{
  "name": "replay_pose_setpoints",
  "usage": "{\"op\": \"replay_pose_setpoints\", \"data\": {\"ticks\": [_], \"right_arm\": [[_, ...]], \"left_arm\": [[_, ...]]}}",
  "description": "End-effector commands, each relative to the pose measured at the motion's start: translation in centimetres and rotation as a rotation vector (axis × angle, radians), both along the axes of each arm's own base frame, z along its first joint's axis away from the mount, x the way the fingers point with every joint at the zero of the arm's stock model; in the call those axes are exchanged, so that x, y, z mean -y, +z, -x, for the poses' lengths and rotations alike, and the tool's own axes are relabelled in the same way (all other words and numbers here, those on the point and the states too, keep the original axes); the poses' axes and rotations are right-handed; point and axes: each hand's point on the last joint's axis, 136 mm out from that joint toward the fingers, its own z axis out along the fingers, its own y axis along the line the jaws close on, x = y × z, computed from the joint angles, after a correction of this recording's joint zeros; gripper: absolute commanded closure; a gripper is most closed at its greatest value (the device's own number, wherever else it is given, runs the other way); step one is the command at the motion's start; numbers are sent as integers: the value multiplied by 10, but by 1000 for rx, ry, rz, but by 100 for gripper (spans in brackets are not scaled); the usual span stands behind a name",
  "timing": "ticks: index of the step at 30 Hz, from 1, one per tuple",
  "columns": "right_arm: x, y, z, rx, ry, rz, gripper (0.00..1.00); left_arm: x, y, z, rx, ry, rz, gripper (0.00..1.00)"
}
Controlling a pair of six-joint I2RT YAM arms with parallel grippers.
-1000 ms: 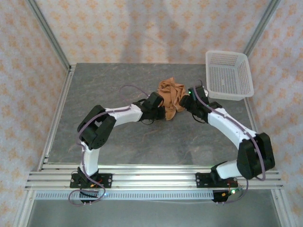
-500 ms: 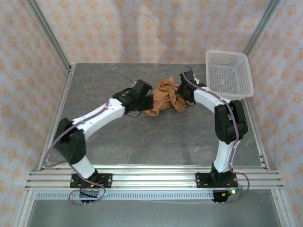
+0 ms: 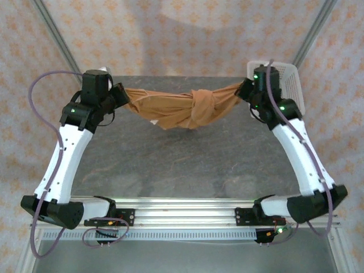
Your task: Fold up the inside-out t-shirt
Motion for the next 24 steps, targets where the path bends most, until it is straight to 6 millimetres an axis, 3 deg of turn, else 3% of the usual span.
{"op": "replay_pose_setpoints", "data": {"ticks": [1, 4, 6, 8, 12, 14, 15, 18, 24], "right_arm": [[15, -3, 23, -67, -24, 60, 100], [11, -20, 19, -98, -15, 47, 100], [7, -45, 6, -140, -19, 50, 100], [2, -78, -13, -193, -28, 61, 100], [-8, -160, -52, -348, -24, 130, 78], [-26, -199, -59, -402, 35, 127, 68], [-40, -216, -56, -444, 85, 112, 62], [-81, -243, -32, -490, 202, 153, 51], [-139, -272, 28, -496, 415, 216, 41]], "left_arm": [[-18, 27, 26, 38, 34, -62, 100], [-11, 35, 29, 87, 5, -19, 100], [-4, 18, 23, 52, -17, 1, 100], [5, -14, 11, -22, -41, 29, 100], [28, -98, -7, -189, -80, 94, 100], [37, -129, -8, -237, -85, 88, 100], [42, -141, -8, -256, -94, 76, 100], [41, -165, -4, -312, -90, 40, 100], [35, -176, 1, -336, -84, 2, 100]]}}
